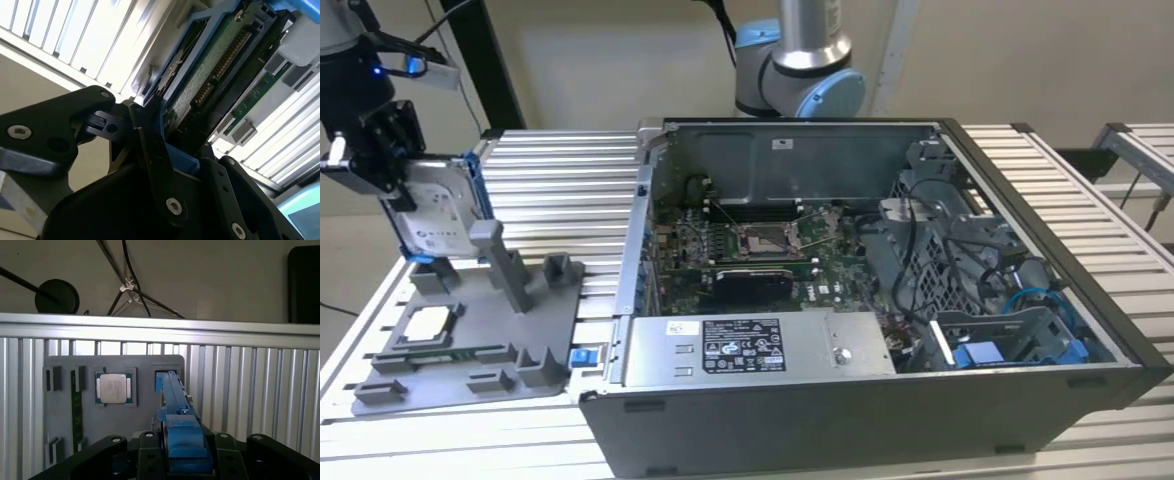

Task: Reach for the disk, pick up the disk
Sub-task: 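Pick up the disk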

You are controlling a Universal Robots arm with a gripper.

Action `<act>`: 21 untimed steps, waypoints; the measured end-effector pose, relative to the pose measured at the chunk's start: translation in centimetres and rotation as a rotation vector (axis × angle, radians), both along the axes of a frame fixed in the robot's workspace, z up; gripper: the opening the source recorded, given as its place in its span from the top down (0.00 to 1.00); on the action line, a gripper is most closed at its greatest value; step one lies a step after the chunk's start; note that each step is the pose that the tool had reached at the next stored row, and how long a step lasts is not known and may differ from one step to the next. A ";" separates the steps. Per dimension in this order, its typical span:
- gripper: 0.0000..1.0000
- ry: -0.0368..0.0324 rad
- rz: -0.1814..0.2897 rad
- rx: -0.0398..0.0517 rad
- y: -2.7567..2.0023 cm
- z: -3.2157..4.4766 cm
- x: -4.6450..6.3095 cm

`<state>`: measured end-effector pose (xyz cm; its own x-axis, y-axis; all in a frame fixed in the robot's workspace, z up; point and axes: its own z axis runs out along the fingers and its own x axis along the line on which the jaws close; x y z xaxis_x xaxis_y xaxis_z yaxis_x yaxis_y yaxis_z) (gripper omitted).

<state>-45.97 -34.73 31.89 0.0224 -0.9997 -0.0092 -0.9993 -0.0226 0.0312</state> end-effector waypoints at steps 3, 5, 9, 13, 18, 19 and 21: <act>1.00 -0.0002 0.004 0.0000 0.00 0.89 -0.1; 1.00 -0.0018 0.008 0.0006 0.00 1.24 -0.2; 1.00 -0.0134 0.019 0.0064 0.00 1.60 -0.2; 1.00 -0.0240 0.025 0.0130 0.00 2.14 -0.2; 1.00 -0.0298 0.035 0.0163 0.00 3.59 -0.2; 1.00 -0.0296 0.043 0.0165 0.00 4.00 -0.2; 1.00 -0.0298 0.059 0.0169 0.00 4.90 -0.2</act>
